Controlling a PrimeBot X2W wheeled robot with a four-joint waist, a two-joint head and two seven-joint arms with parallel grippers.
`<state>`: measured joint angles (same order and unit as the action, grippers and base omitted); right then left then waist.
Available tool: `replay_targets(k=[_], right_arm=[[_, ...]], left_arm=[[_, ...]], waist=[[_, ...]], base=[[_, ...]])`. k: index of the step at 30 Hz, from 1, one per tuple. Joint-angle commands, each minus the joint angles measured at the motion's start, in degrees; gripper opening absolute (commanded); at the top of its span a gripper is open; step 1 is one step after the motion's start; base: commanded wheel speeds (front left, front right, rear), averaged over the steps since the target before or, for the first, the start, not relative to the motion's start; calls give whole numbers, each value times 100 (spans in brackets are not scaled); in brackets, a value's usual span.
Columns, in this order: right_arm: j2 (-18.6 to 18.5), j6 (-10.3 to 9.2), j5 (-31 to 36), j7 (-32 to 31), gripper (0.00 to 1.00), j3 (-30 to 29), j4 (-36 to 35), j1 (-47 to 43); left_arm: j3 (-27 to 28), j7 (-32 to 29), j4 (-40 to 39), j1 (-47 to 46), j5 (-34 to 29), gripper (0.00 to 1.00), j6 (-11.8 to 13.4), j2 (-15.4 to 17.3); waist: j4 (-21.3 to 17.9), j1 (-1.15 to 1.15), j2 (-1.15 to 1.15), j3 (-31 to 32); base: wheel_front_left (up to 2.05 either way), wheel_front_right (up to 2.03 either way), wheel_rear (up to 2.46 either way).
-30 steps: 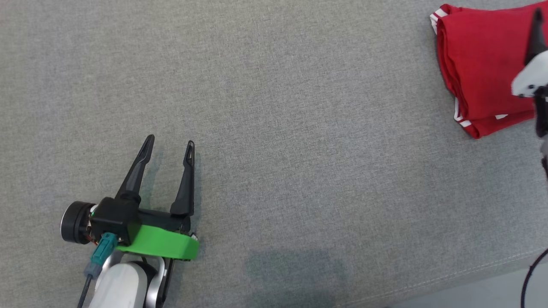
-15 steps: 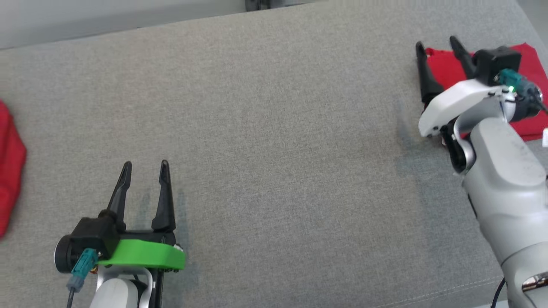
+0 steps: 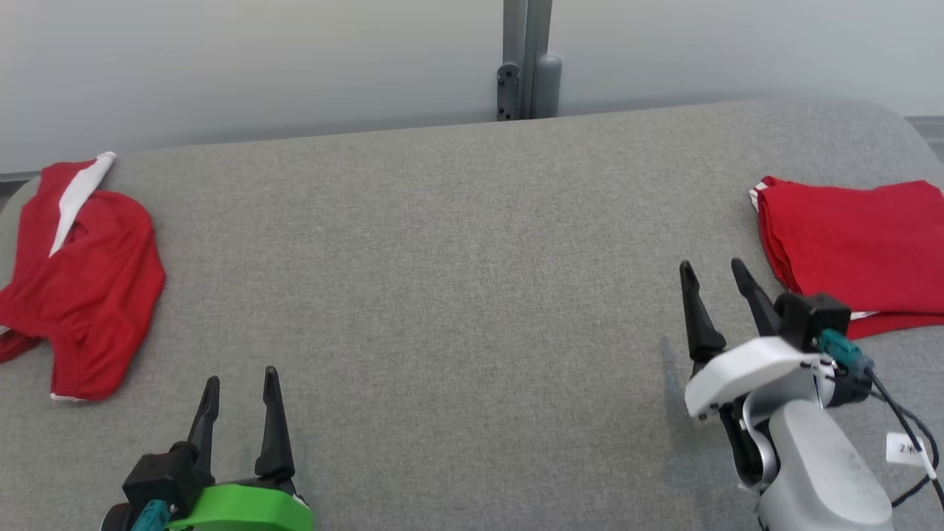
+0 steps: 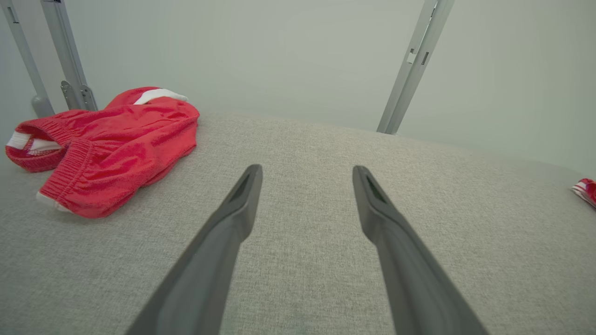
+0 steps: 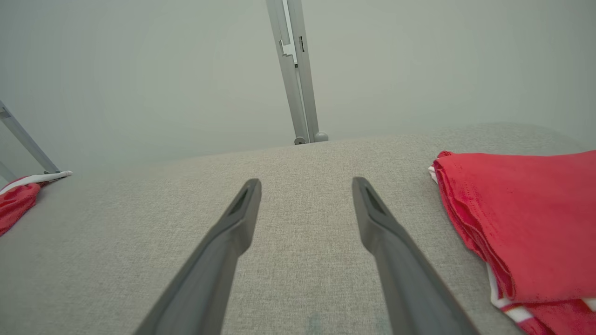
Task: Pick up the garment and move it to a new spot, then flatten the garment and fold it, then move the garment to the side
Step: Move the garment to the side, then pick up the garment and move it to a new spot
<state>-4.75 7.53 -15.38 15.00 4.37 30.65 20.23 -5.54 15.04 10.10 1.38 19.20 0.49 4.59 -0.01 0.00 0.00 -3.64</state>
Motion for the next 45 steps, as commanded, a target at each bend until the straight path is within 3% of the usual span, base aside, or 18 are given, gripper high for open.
replay_targets(k=[1, 8, 11, 32, 38, 45], right_arm=[[51, -8, 77, 24, 100, -53, -168, -253], [182, -8, 479, 22, 100, -393, -891, -983], [179, -8, 319, -7, 100, -298, -1036, -1159], [181, -8, 209, -154, 100, -173, -1205, -1356], [182, -8, 238, -145, 100, -193, -1303, -1410], [180, -8, 200, -177, 100, -82, -1405, -1343]], left_arm=[[40, 16, 3, 117, 16, 100, -21, -18], [45, 17, 15, 235, -74, 100, -64, -93], [27, 17, 53, 226, -127, 100, -94, -105], [119, 10, 223, 147, -260, 100, -234, -153], [106, 10, 207, 89, -290, 100, -231, -159], [121, 11, 171, 39, -326, 100, -229, -160]], waist=[[276, 0, 0, 328], [300, 0, 0, 389], [273, 0, 0, 382], [299, 0, 0, 437], [702, 0, 0, 446], [1681, 0, 0, 383]], base=[[0, 0, 0], [0, 0, 0], [0, 0, 0], [0, 0, 0], [0, 0, 0], [0, 0, 0]])
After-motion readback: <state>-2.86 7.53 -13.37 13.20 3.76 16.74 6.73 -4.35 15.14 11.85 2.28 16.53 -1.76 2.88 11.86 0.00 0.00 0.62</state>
